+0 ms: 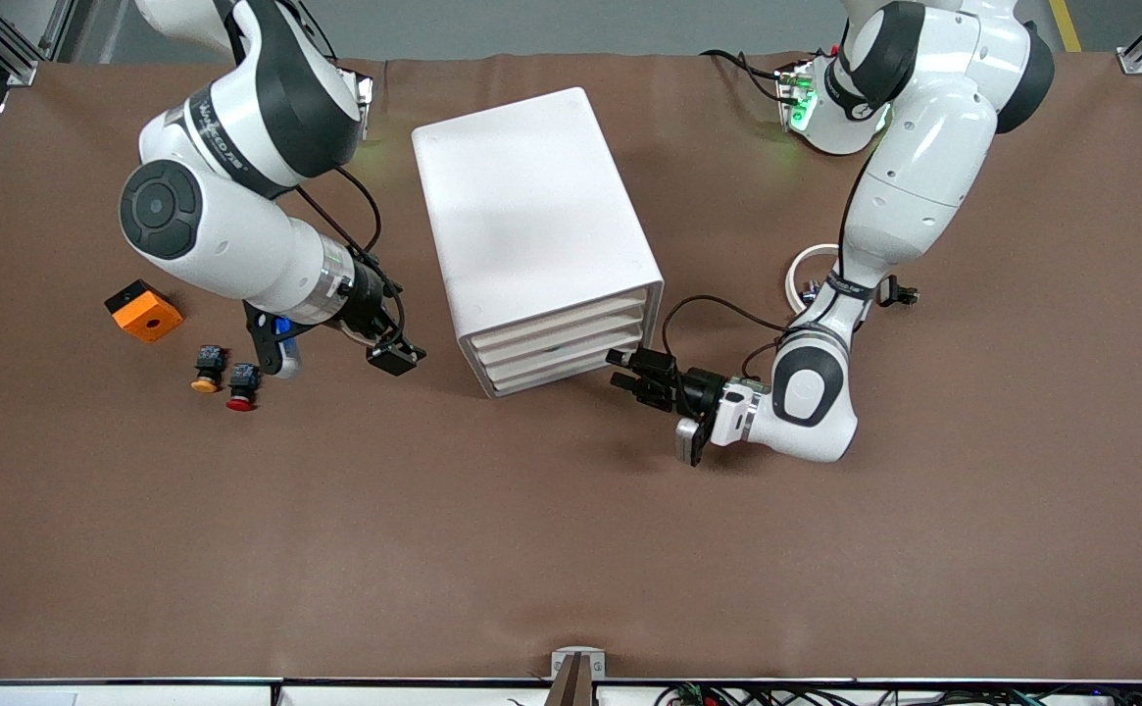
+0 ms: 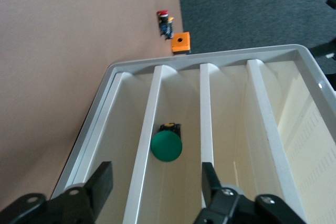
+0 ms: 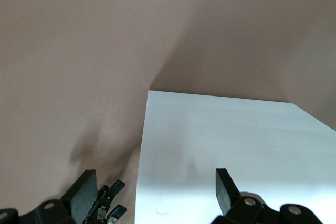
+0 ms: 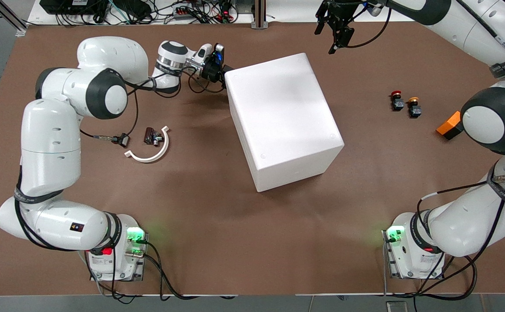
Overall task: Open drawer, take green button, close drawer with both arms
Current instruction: 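Grasp the drawer front with both grippers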
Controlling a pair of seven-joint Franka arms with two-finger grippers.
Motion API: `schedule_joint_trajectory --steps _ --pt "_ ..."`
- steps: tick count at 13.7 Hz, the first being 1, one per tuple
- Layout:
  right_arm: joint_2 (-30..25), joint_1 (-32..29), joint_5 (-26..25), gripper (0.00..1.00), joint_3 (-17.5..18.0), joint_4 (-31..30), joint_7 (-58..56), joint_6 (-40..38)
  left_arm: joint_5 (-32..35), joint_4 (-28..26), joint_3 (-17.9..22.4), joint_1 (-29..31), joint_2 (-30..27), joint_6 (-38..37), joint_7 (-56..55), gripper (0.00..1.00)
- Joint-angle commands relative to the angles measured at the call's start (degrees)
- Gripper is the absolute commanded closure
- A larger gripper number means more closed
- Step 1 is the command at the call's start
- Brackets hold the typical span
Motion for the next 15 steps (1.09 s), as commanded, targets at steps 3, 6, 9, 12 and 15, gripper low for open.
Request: schedule_joint_trajectory --steps 3,6,9,12,15 --pt "1.0 1.3 -0.6 0.00 -0.2 1.7 1.1 -0.6 2.6 1.4 -0.2 0.0 -0.6 -1.1 -6.7 0.32" --pt "1.0 1.3 -0.5 0.00 -0.2 2.0 -0.7 -0.6 2.9 3.2 0.1 -2.0 1.1 -1.0 -8.1 0.34" --pt "0.9 1.0 -0.8 0.00 -0.2 2.0 -9.8 -0.9 3.0 4.2 0.2 -3.1 2.0 -0.5 -9.2 0.35" --pt "0.9 -0.4 -0.8 0.00 -0.4 1.9 -20.8 -3.8 2.9 4.3 0.4 -4.3 3.4 1.3 -8.9 0.35" --pt "0.9 -1.6 -0.8 0.00 -0.4 2.0 -31.2 -4.0 2.9 4.2 0.3 -4.4 3.9 1.6 -8.8 0.41"
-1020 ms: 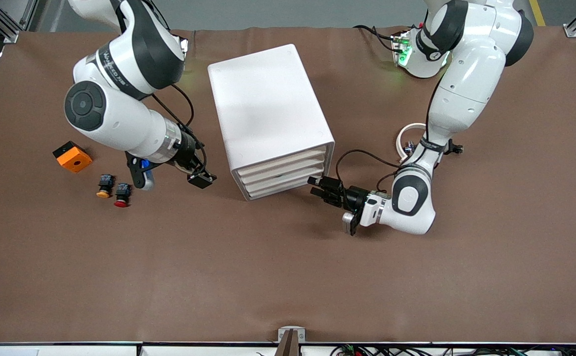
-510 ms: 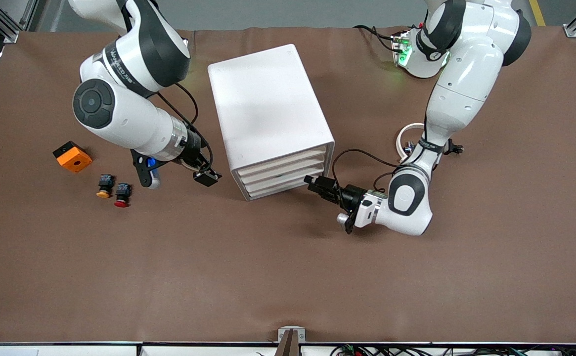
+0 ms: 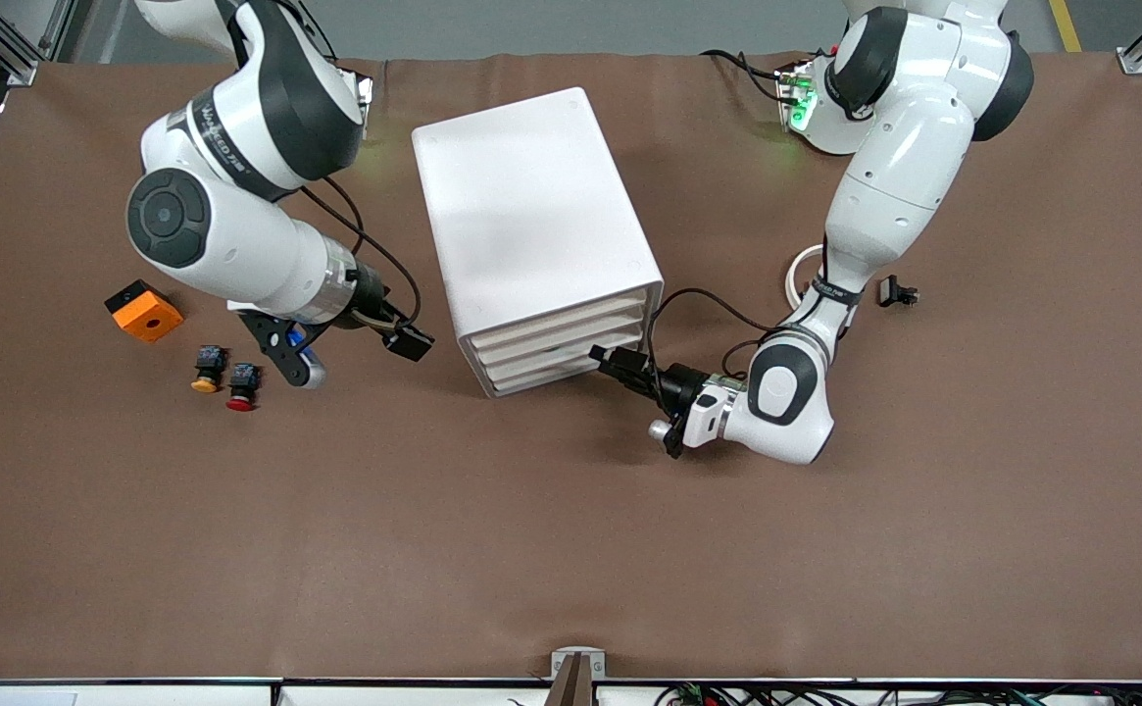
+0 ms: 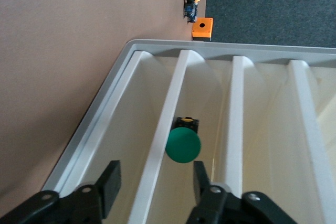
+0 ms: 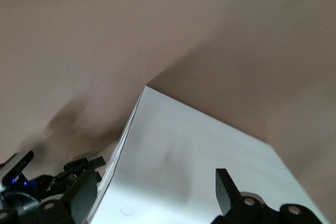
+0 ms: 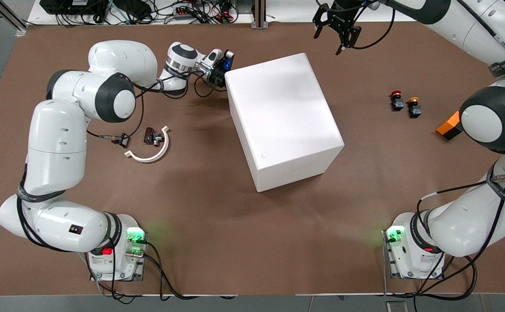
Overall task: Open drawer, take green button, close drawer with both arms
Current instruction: 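Grasp the drawer front with both grippers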
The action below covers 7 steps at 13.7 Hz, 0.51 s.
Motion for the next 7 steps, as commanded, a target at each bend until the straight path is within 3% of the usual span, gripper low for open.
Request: schedule_joint_trajectory --steps 1,7 --pt "0.6 -1.1 -0.7 0.00 0.5 1.5 -9.5 -1.2 1.0 1.5 0.2 -1.0 0.9 0.4 -0.4 0.43" --pt "1.8 -3.1 -0.9 0.00 0.5 1.5 -23.5 1.4 1.0 1.3 0.2 -1.5 0.8 0.4 -0.2 0.44"
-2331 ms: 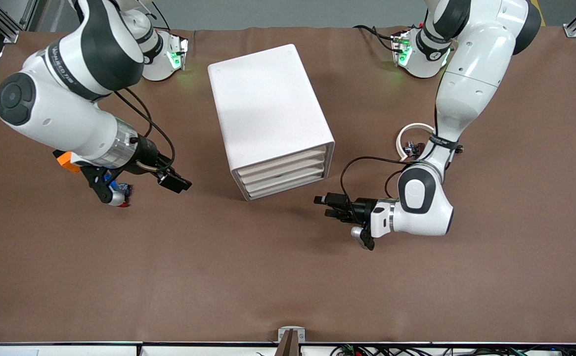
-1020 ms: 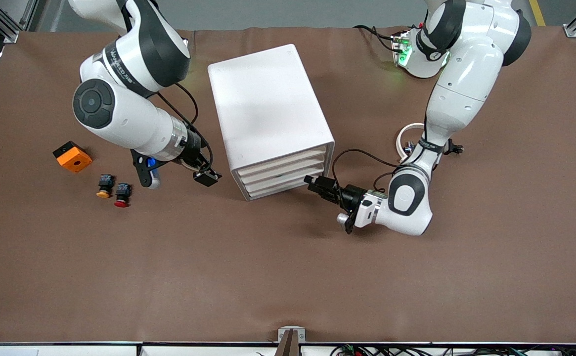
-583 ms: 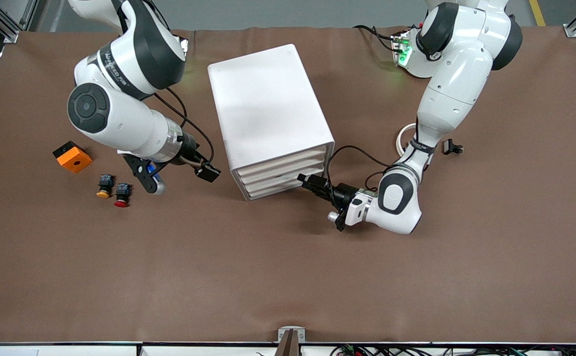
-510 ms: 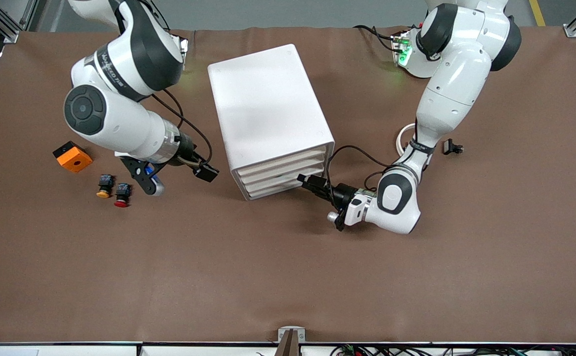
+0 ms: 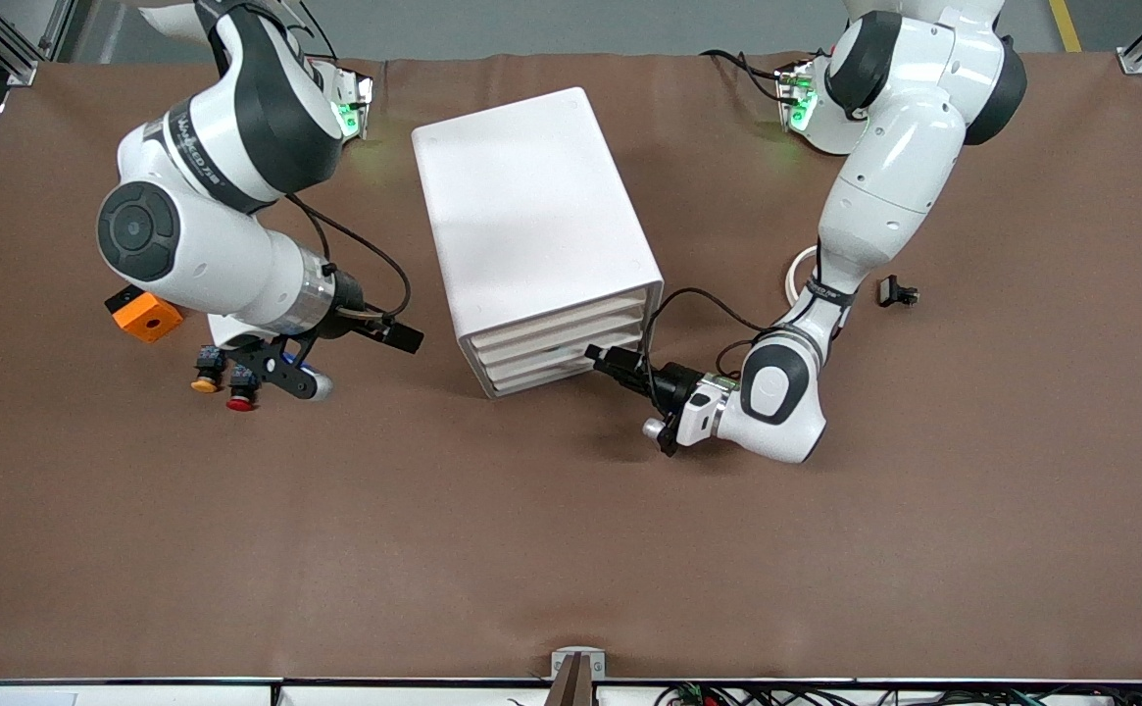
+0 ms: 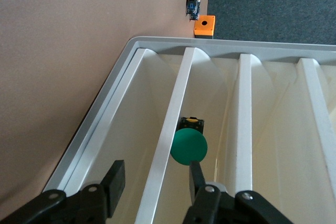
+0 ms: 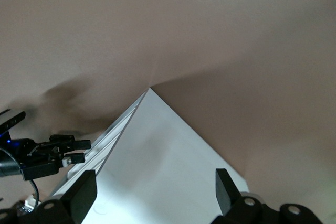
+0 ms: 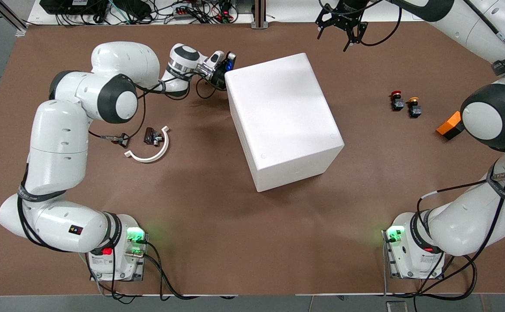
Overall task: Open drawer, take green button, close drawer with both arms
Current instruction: 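Grasp the drawer front with both grippers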
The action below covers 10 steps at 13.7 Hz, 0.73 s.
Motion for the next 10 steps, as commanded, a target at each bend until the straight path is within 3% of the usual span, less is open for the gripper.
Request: schedule_joint_trajectory --steps 1,3,7,10 --pt "2.0 -1.5 -1.9 0.00 0.6 1.5 -4.3 1.3 1.0 0.7 0.1 -1.0 0.4 0.3 -0.2 0.45" --pt "4.0 -1.4 -4.8 0.00 0.6 1.6 -6.9 4.7 0.6 0.4 0.0 -2.0 0.3 0.3 0.1 0.49" --pt "8.7 -1.3 -4.7 0.00 0.6 3.9 -6.3 11.8 0.3 -0.3 -0.1 -2.7 0.5 0.3 0.3 0.55" --pt "12.7 -1.4 -4.3 0.00 0.6 7.4 -4.9 12.6 0.1 -0.3 -0.1 -2.7 0.6 1.0 1.0 0.73"
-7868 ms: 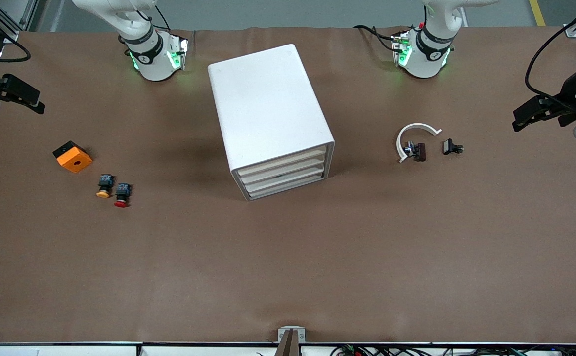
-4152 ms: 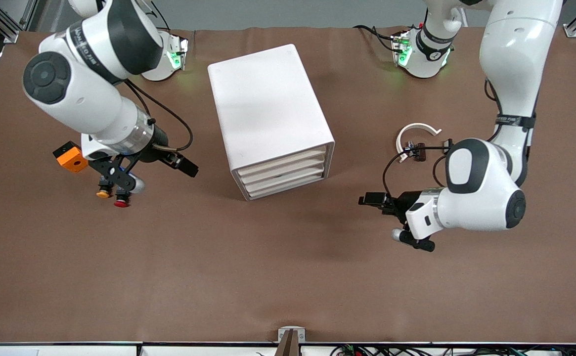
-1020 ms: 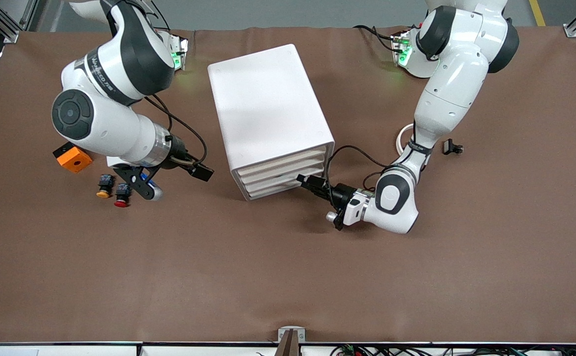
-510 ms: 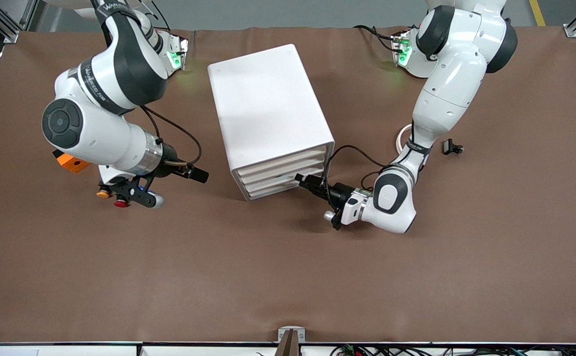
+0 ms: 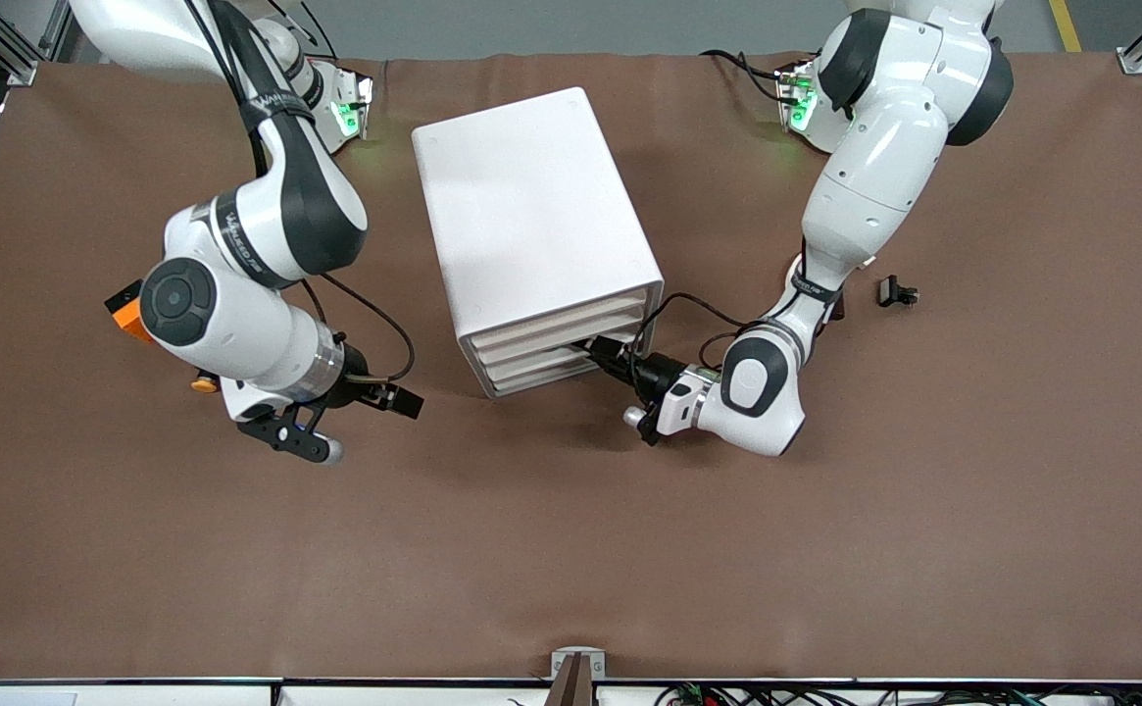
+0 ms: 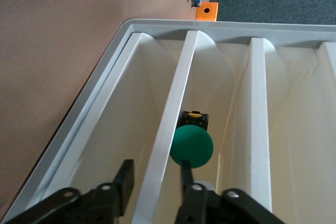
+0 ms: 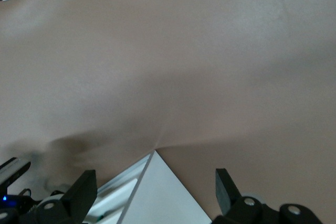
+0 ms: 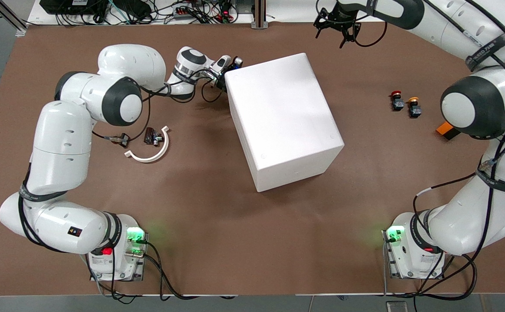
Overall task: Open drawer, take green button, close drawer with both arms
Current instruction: 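Grasp the drawer front with both grippers, then pull the drawer open out of the cabinet with both grippers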
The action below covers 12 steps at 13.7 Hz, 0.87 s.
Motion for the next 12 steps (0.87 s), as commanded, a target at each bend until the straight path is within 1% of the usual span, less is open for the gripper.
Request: schedule_joint_trajectory --steps 1,2,3,6,8,12 --pt "4.0 -0.1 -0.5 0.00 0.5 5.0 0.3 1.0 0.1 -0.1 -0.1 -0.3 0.1 0.8 1.0 0.81" --pt "4.3 0.2 -0.6 0.00 0.5 5.0 -0.2 2.2 0.1 0.0 -0.1 -0.2 0.1 0.9 1.0 0.93" --pt "4.9 0.2 -0.5 0.00 0.6 5.2 -0.4 3.1 0.4 0.0 -0.1 -0.2 0.2 0.9 1.0 1.00" --pt "7.0 1.8 -0.5 0.00 0.8 6.9 0.7 4.5 0.3 0.3 -0.1 -0.2 0.5 2.3 0.8 1.00" --pt "7.1 2.9 -0.4 0.00 0.8 7.0 1.6 4.5 0.2 0.5 0.0 -0.1 0.5 4.7 0.9 1.00" --pt "7.2 4.2 -0.3 0.00 0.8 7.0 1.8 5.1 0.2 3.1 0.1 0.1 0.5 8.7 0.3 1.00"
